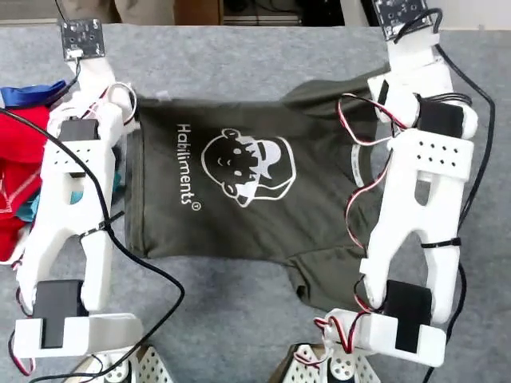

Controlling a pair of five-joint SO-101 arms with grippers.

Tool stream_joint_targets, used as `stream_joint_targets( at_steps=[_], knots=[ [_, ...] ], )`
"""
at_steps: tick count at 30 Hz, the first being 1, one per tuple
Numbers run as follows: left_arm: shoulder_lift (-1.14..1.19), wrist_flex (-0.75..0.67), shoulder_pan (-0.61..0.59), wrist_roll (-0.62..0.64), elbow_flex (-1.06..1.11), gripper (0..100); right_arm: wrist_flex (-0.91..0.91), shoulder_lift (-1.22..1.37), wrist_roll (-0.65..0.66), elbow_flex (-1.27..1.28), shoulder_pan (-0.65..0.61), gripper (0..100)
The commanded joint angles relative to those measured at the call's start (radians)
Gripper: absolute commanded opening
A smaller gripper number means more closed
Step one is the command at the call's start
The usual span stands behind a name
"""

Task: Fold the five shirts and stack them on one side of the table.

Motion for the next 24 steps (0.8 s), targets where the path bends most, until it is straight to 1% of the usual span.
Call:
stream_joint_targets(
  at_steps=[1, 4, 7, 11, 13, 18, 24],
  knots=[
    [-0.015, 0.101, -0.008, 0.000, -0.052, 2, 0.029, -0.008, 0.003, -0.053, -0.005, 0.5],
    [-0.015, 0.167, -0.008, -0.003, -0.051, 2, 0.089, -0.024, 0.018, -0.048, -0.025, 0.5],
    [-0.015, 0.230, -0.008, -0.002, -0.051, 2, 0.117, -0.090, 0.029, 0.012, -0.047, 0.5],
    [-0.025, 0.354, -0.006, -0.002, -0.055, 2, 0.114, -0.248, 0.031, 0.160, -0.071, 0.5],
    [-0.062, 0.394, -0.006, -0.002, -0.043, 2, 0.110, -0.328, 0.031, 0.240, -0.081, 0.5],
    [-0.237, 0.393, 0.008, -0.003, 0.089, 2, 0.069, -0.489, 0.032, 0.444, -0.077, 0.5],
    [-0.447, 0.293, 0.049, -0.002, 0.354, 2, 0.068, -0.630, 0.044, 0.602, -0.074, 0.5]
  ],
)
